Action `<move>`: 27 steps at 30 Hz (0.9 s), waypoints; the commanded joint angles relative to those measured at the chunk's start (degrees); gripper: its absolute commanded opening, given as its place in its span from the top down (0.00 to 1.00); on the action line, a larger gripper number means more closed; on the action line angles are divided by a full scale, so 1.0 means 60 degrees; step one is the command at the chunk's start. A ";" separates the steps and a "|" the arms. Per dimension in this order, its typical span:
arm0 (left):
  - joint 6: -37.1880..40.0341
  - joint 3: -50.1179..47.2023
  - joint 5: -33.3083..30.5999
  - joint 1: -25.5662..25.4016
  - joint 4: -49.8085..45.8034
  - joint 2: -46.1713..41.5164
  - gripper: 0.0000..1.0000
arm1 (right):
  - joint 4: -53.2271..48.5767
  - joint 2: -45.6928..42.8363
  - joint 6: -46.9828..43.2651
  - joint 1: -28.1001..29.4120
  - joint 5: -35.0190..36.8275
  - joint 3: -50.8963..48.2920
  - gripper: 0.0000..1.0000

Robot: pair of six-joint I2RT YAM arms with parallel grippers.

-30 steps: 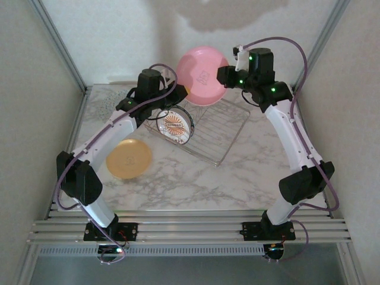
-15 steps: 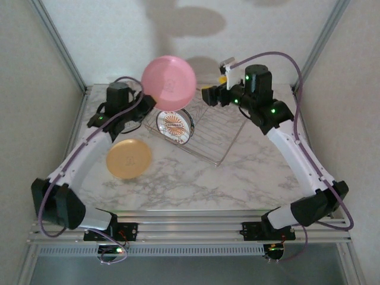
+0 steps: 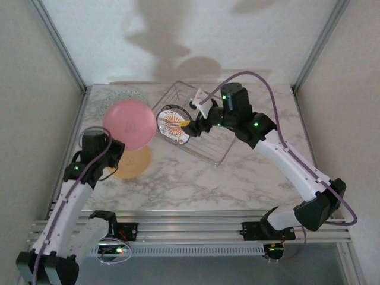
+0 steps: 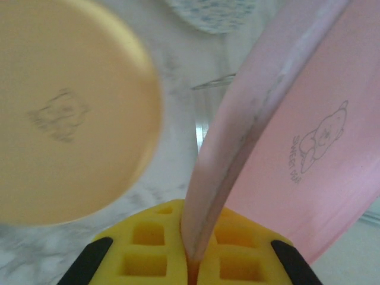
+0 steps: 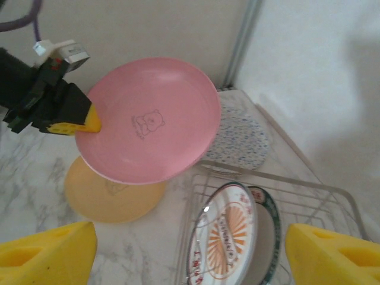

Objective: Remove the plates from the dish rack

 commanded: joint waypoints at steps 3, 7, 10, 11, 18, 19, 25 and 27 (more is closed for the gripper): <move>-0.1318 -0.1062 -0.0834 0.0145 -0.1342 -0.1108 1.00 | -0.0658 -0.0231 -0.1093 0.0385 -0.0272 -0.0369 0.17; -0.1613 -0.1684 -0.0920 0.0151 -0.1410 -0.1183 1.00 | -0.0888 -0.0237 -0.1259 0.0722 -0.0388 -0.0363 0.16; -0.1834 -0.2080 -0.0931 0.0168 -0.1153 -0.1097 1.00 | -0.1006 -0.0185 -0.1294 0.0798 -0.0435 -0.0260 0.15; -0.1938 -0.2226 -0.0876 0.0180 -0.1026 -0.1044 1.00 | -0.1025 -0.0171 -0.1289 0.0801 -0.0456 -0.0242 0.15; -0.2280 -0.2787 -0.0548 0.0239 -0.0056 -0.0370 1.00 | -0.1011 -0.0129 -0.1192 0.0842 -0.0305 -0.0177 0.15; -0.2268 -0.2787 -0.0526 0.0259 0.0042 -0.0277 1.00 | -0.1022 -0.0111 -0.1183 0.0852 -0.0275 -0.0158 0.15; -0.2156 -0.2871 -0.0351 0.0321 0.0515 0.0322 1.00 | -0.1025 -0.0044 -0.1199 0.0846 -0.0095 -0.0081 0.15; -0.2152 -0.2875 -0.0353 0.0350 0.0584 0.0462 1.00 | -0.1014 -0.0015 -0.1163 0.0844 -0.0124 -0.0044 0.15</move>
